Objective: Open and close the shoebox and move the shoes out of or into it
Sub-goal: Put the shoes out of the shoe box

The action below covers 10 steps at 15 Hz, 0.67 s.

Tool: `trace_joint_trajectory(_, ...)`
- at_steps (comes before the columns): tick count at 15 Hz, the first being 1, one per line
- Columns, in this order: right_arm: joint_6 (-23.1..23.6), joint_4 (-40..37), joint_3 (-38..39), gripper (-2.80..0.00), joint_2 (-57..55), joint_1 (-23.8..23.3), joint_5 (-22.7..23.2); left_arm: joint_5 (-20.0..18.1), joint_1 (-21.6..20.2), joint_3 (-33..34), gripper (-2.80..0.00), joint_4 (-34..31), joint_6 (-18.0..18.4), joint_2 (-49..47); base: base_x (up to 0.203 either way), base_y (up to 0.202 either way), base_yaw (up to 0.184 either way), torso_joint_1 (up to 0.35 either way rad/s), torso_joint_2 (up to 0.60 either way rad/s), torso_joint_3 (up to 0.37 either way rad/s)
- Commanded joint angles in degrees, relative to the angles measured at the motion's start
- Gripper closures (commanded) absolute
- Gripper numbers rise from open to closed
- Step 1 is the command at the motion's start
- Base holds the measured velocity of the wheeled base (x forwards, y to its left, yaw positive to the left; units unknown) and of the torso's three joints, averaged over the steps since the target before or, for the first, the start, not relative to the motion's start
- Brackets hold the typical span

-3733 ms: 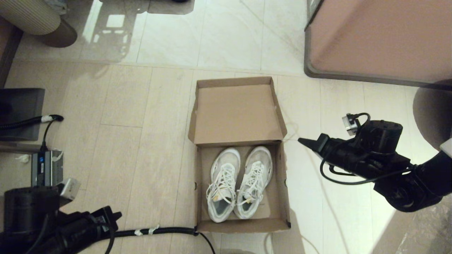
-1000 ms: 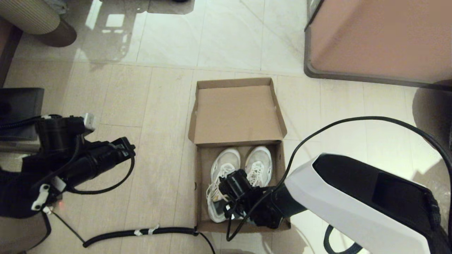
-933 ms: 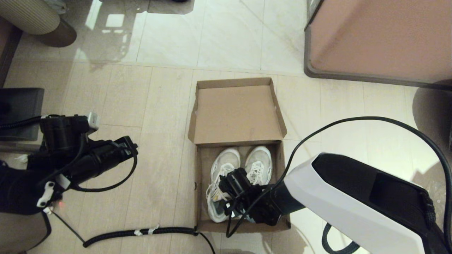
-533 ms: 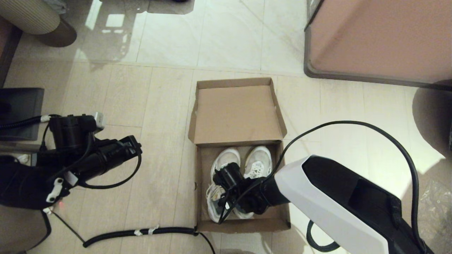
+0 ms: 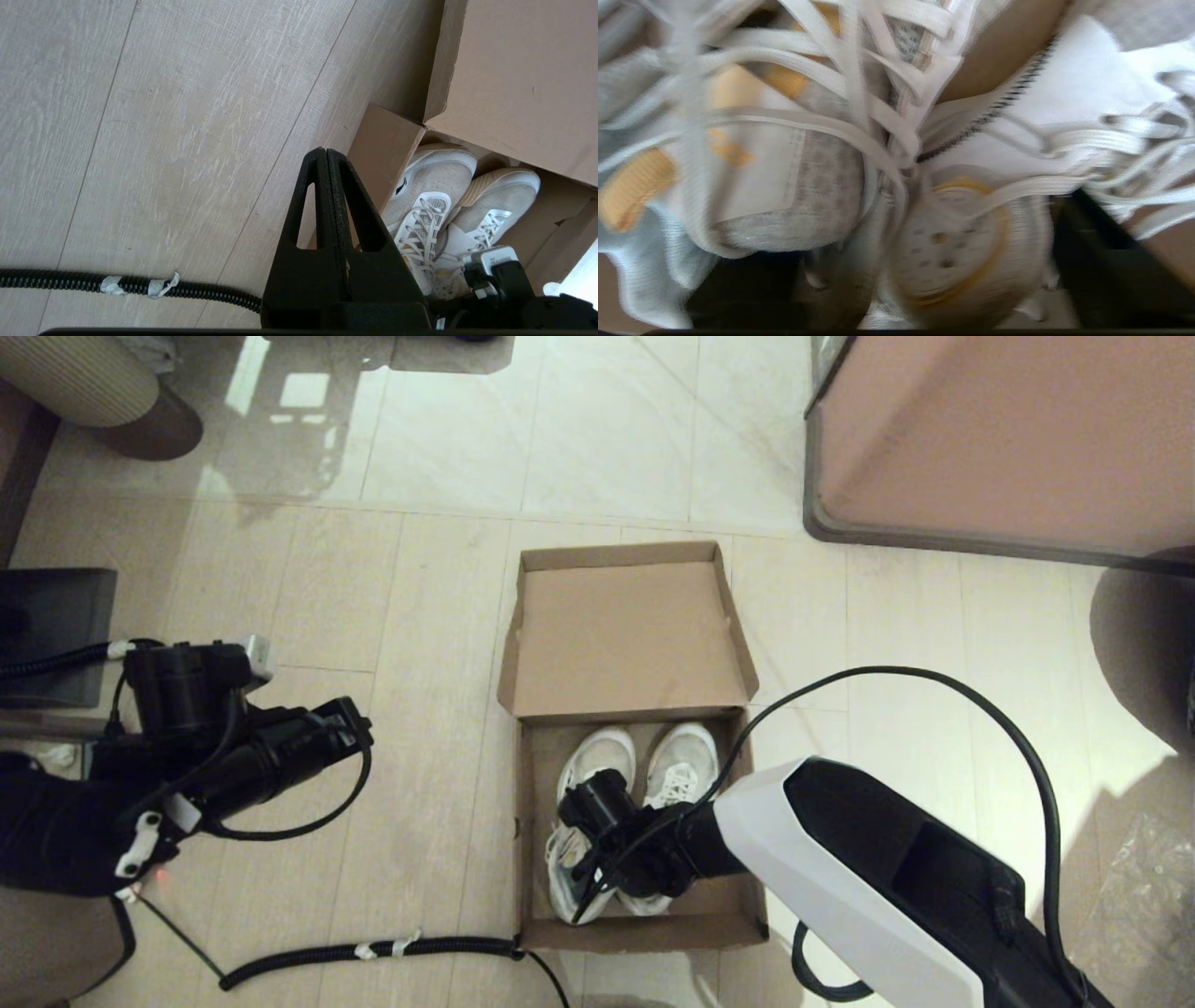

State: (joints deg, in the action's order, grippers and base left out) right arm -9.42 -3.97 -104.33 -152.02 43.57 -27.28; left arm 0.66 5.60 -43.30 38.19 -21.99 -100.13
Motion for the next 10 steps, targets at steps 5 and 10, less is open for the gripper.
trace_joint_trajectory(5,-0.2,-2.1,-1.3,0.0,0.3,0.0,0.0,0.1,-0.1,2.2,0.0,0.2,-0.2,1.8,0.0,0.0,0.0,0.0,0.0,0.0)
trace_joint_trajectory(10,-4.7,-14.3,-1.3,0.0,6.0,0.4,0.9,0.2,-0.6,3.0,0.0,0.1,-0.2,2.6,0.0,0.0,0.0,0.0,0.0,0.0)
